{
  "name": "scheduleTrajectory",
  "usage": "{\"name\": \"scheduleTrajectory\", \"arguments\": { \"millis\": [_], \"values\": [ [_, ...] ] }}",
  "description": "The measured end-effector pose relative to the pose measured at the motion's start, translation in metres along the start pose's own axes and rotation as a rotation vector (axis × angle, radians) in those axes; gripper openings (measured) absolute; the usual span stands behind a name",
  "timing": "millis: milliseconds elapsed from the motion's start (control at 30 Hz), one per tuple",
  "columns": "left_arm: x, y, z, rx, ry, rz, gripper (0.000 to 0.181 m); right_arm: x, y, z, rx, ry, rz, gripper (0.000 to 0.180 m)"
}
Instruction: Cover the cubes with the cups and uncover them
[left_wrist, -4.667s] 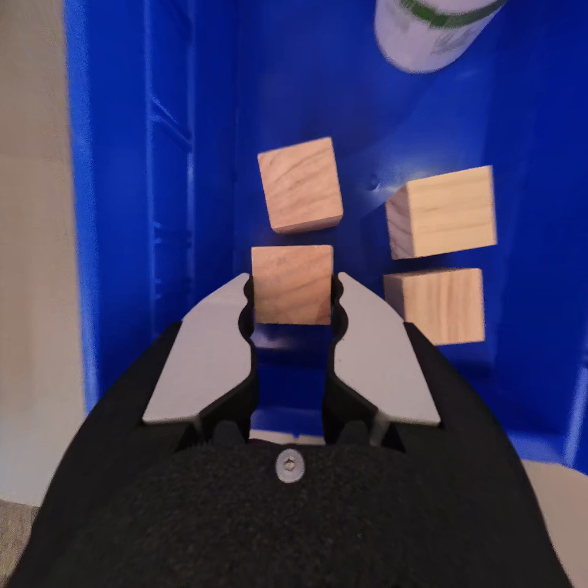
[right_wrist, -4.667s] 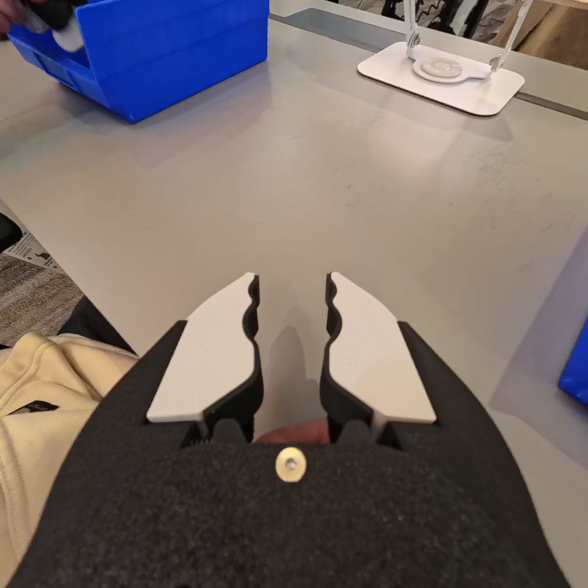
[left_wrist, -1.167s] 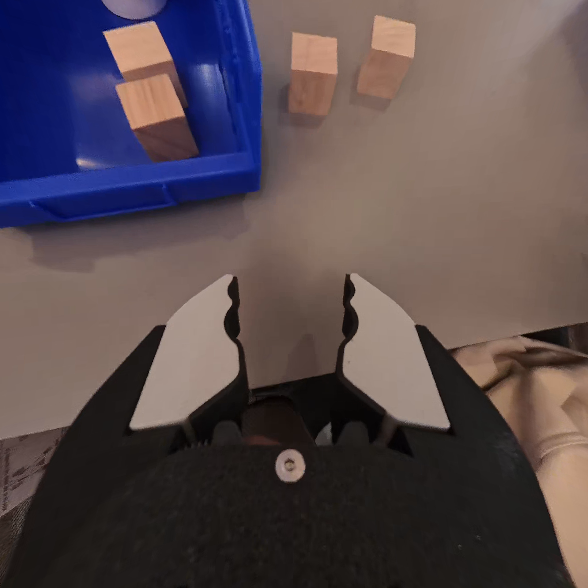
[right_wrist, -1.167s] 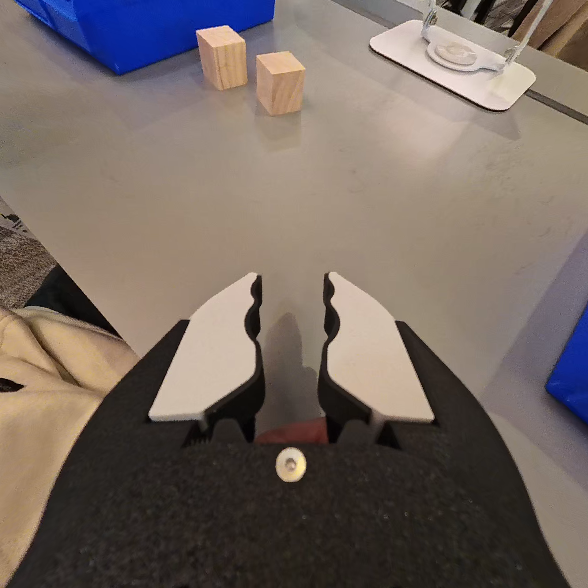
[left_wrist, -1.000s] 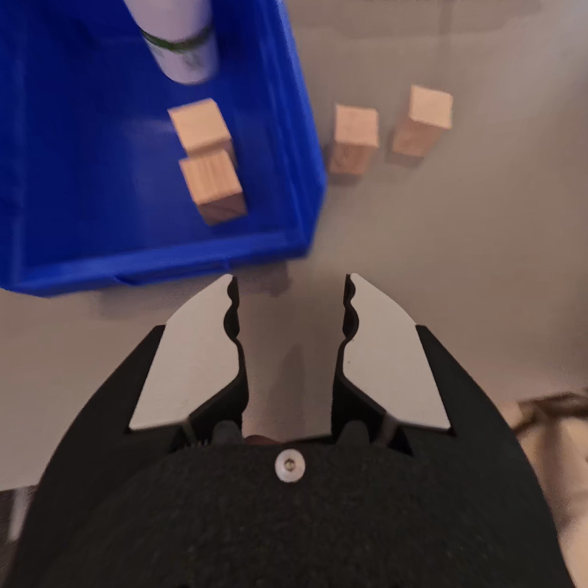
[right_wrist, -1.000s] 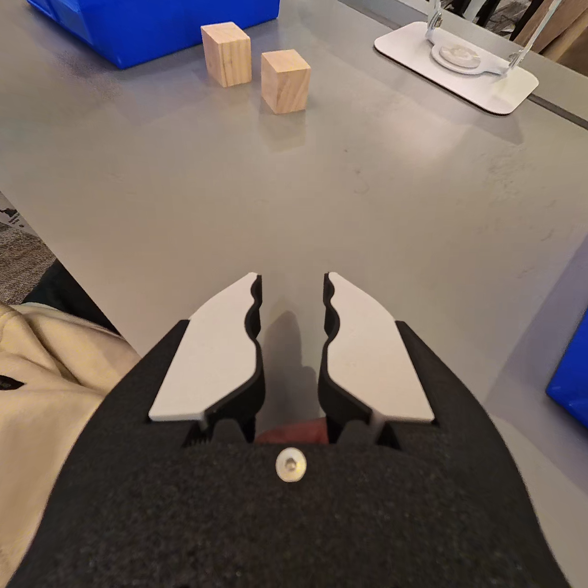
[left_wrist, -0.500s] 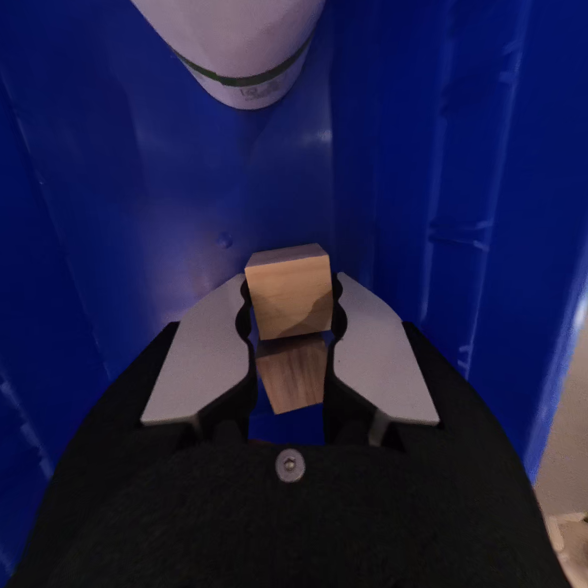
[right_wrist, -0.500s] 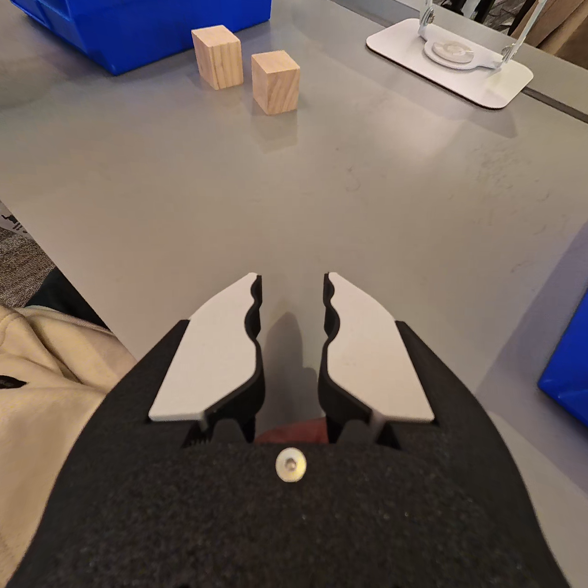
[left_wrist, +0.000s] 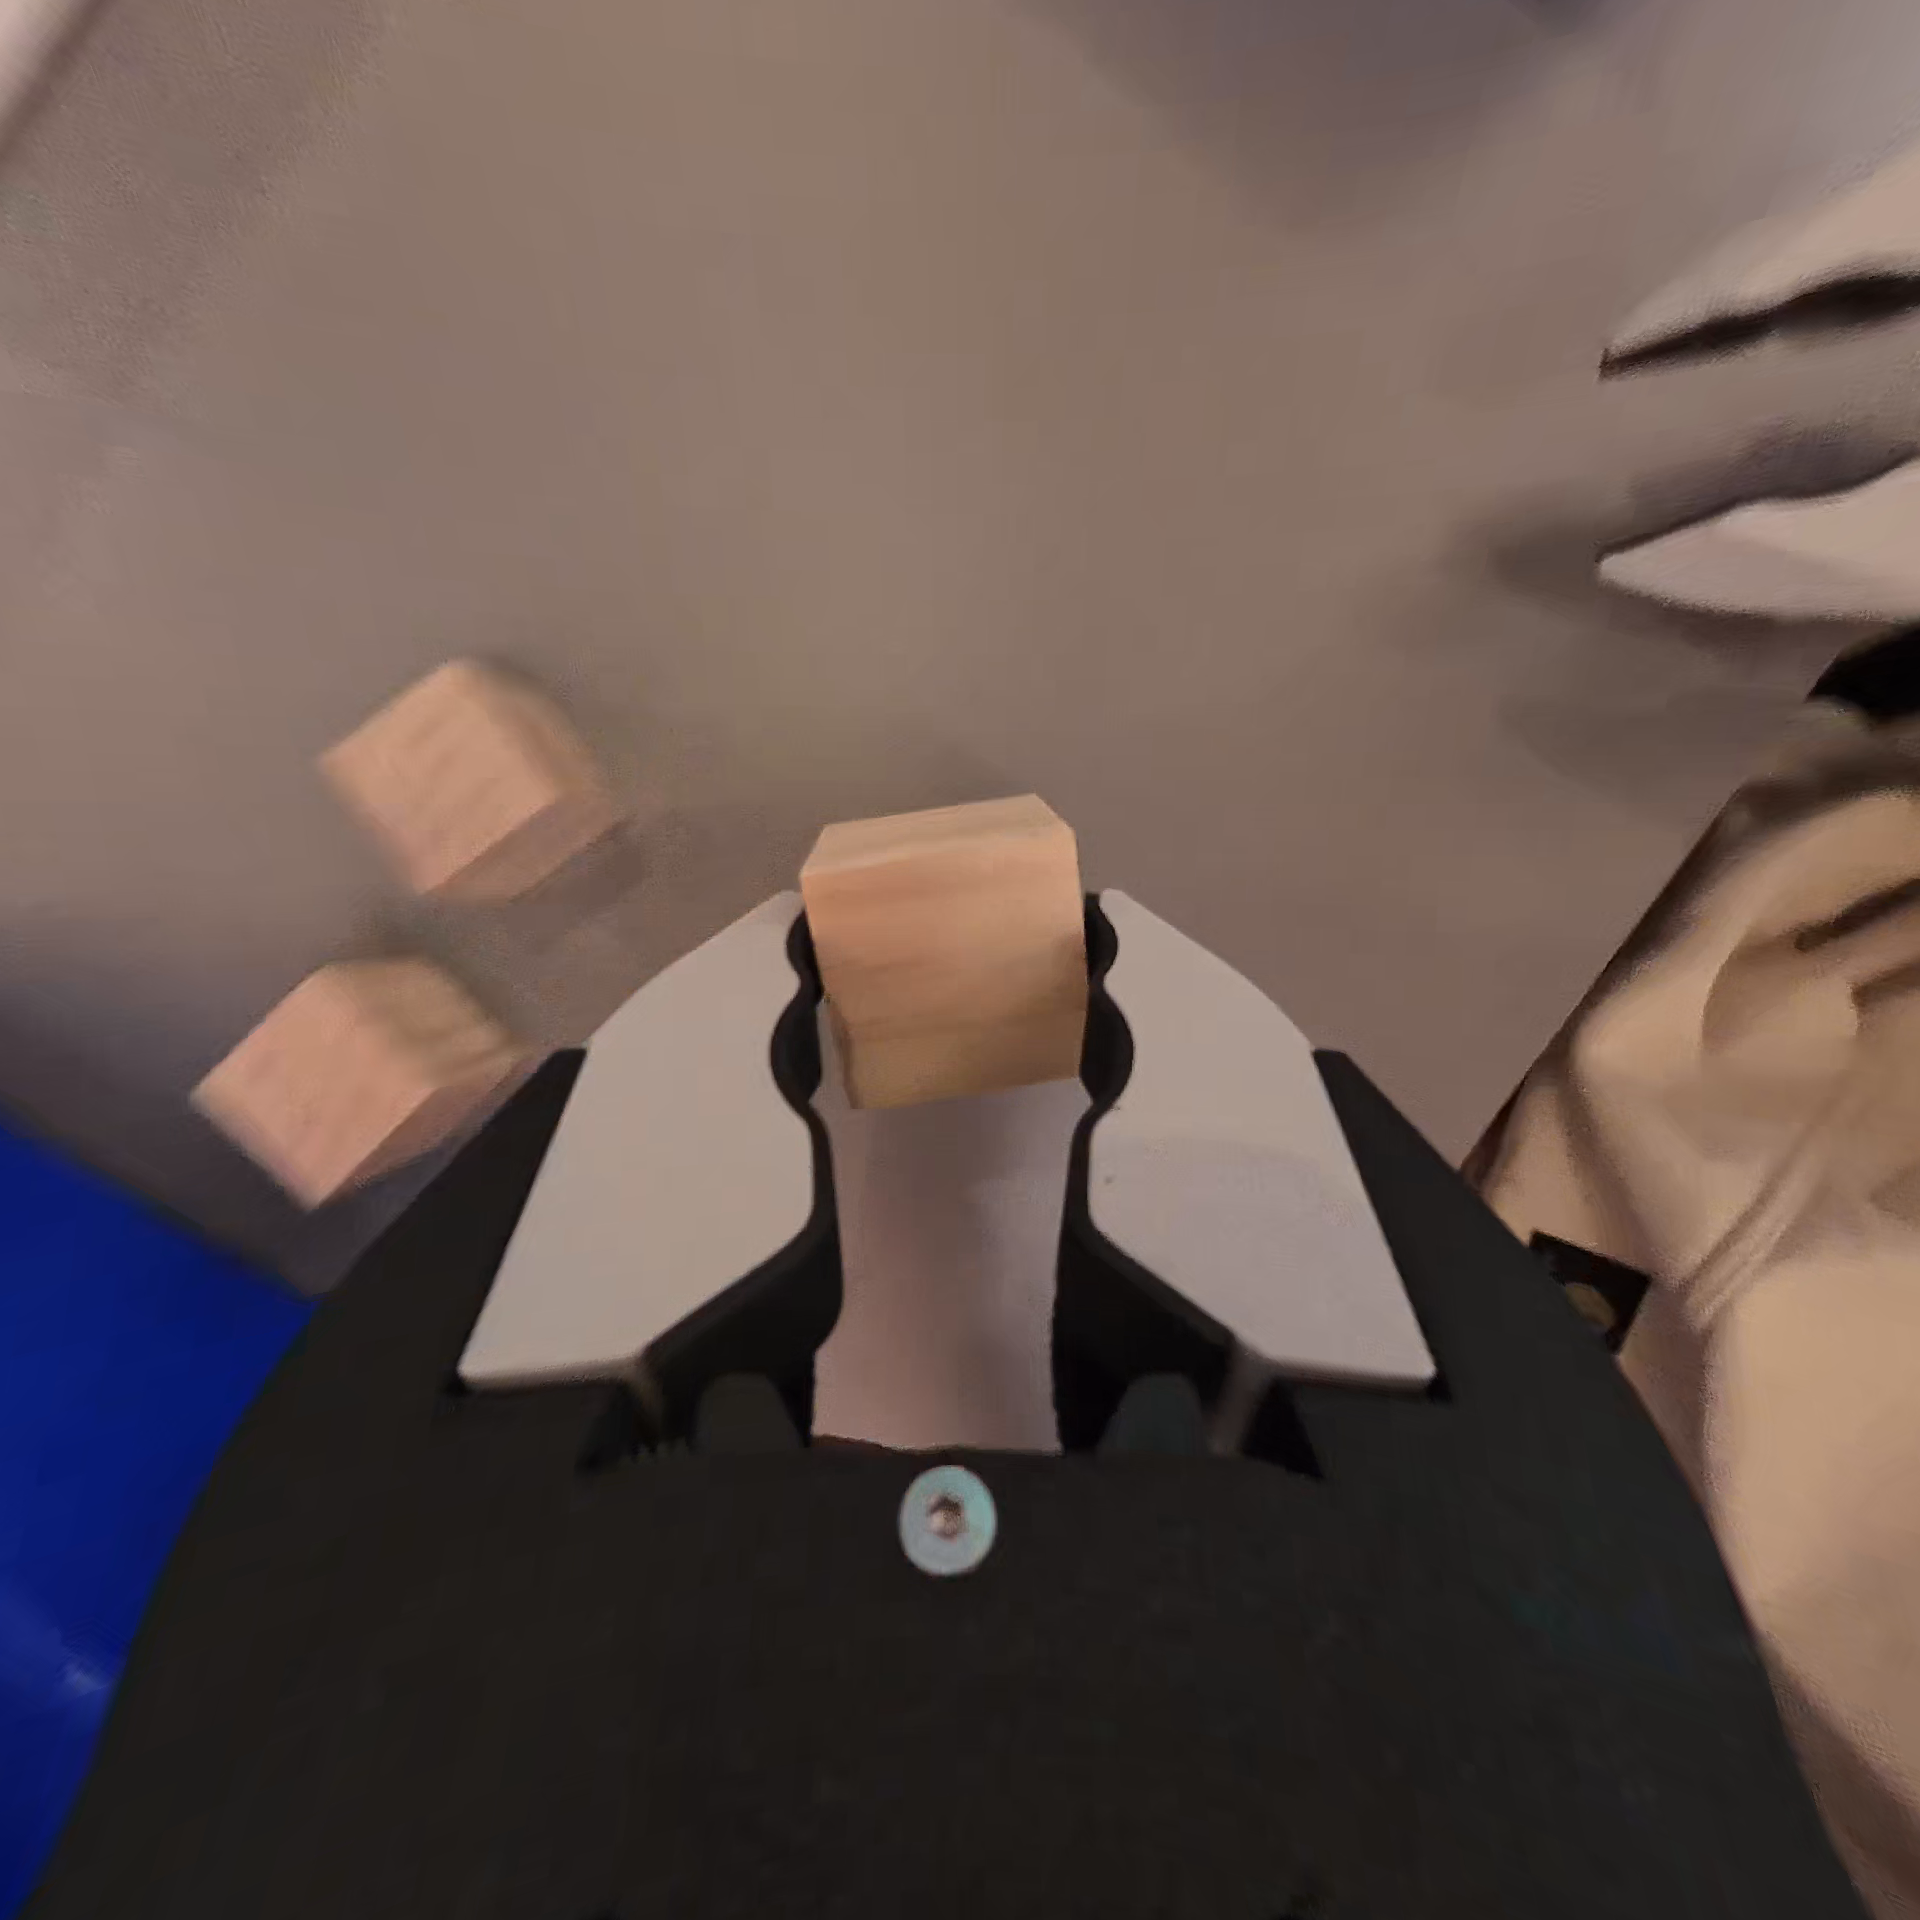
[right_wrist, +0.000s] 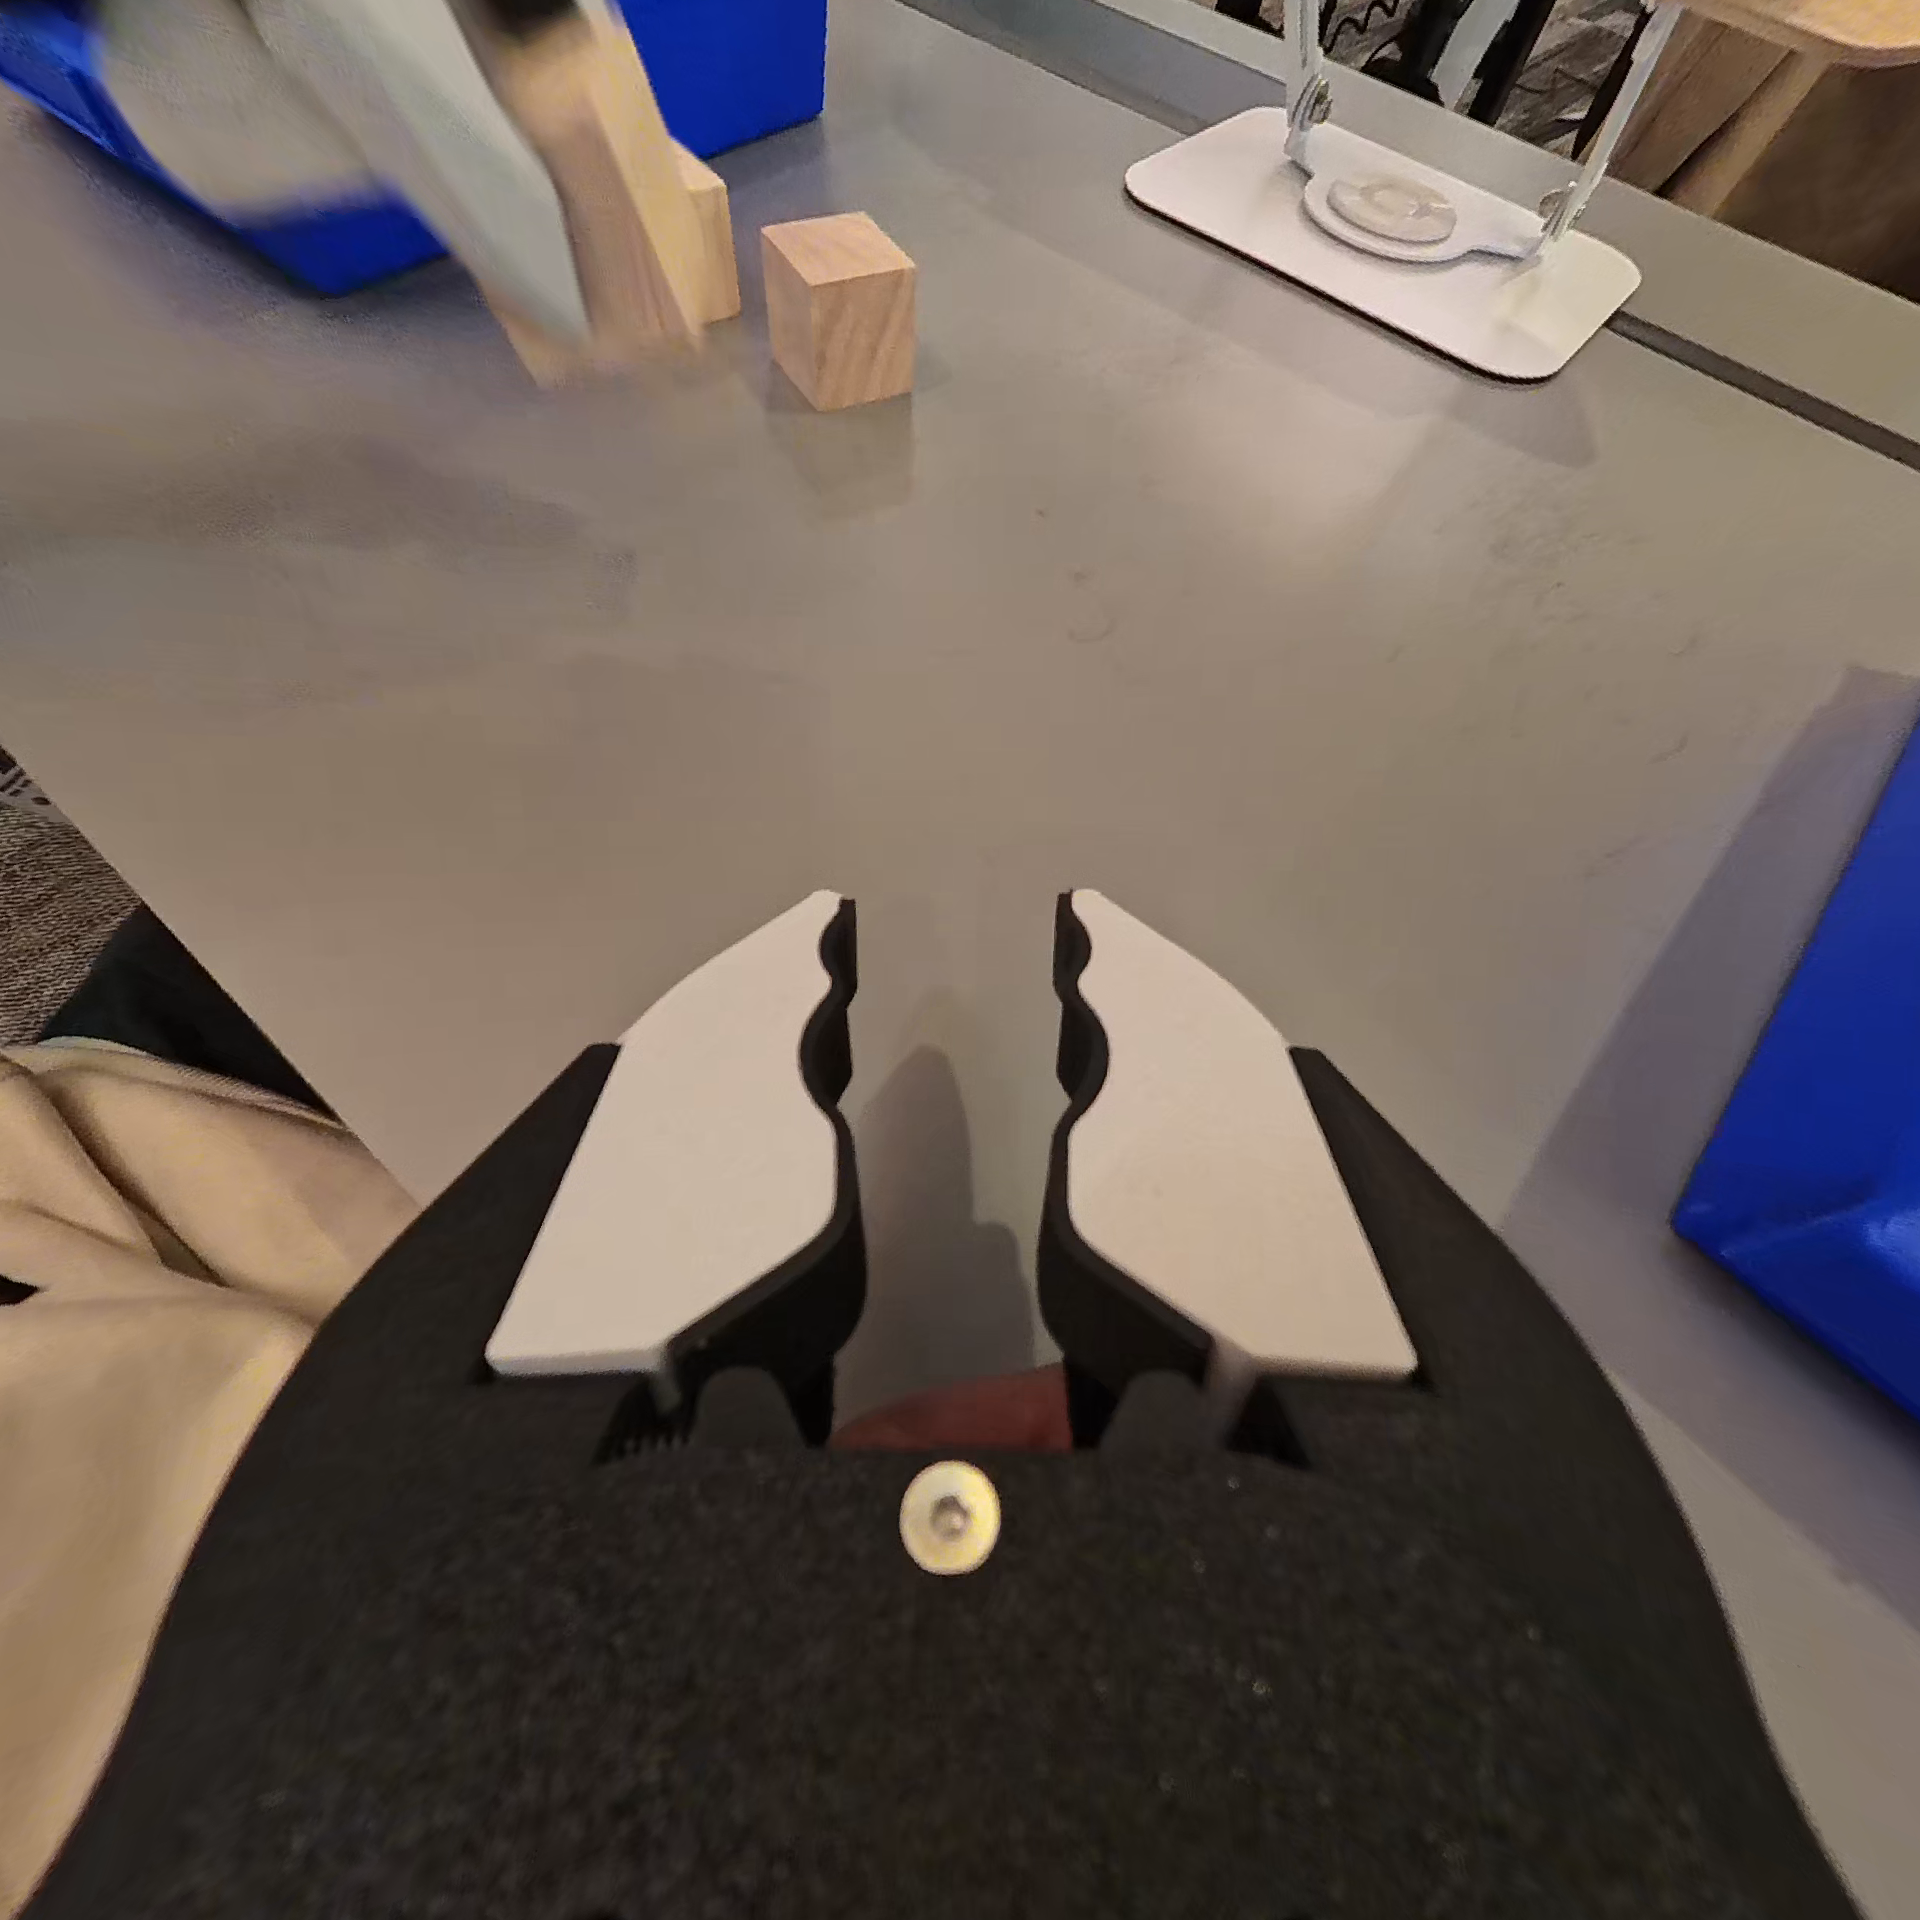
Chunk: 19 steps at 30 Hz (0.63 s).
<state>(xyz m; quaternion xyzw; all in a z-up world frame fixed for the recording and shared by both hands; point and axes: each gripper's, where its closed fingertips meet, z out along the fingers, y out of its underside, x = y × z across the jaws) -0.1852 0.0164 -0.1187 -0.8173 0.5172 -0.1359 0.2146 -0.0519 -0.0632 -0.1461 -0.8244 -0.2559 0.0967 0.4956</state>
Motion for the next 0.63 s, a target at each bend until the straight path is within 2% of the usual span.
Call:
{"name": "scheduleTrajectory", "arguments": {
  "millis": [67, 133, 200, 267, 367, 433, 533, 633],
  "values": [
    [0.014, 0.005, 0.033, -0.087, 0.029, 0.104, 0.047, -0.002, -0.001, -0.001, 0.006, -0.008, -0.001, 0.036],
    [0.021, 0.007, 0.050, -0.121, 0.058, 0.174, 0.047, -0.004, -0.002, 0.000, 0.015, -0.024, 0.000, 0.036],
    [0.020, 0.010, 0.060, -0.141, 0.061, 0.250, 0.047, -0.008, 0.000, 0.002, 0.009, -0.047, 0.002, 0.036],
    [0.023, 0.016, 0.066, -0.165, 0.078, 0.318, 0.056, -0.018, 0.000, 0.006, 0.005, -0.108, -0.011, 0.038],
    [0.023, 0.022, 0.062, -0.139, 0.078, 0.398, 0.068, -0.035, -0.007, 0.013, -0.020, -0.194, -0.154, 0.042],
    [0.016, 0.023, 0.047, -0.092, 0.032, 0.368, 0.076, -0.044, -0.018, 0.020, -0.059, -0.241, -0.370, 0.042],
    [0.017, 0.025, 0.012, 0.113, 0.007, 0.256, 0.072, -0.061, -0.034, 0.041, -0.157, -0.342, -0.710, 0.045],
    [0.012, 0.043, -0.016, 0.284, -0.057, 0.026, 0.069, -0.072, -0.057, 0.078, -0.228, -0.424, -0.866, 0.051]
  ]
}}
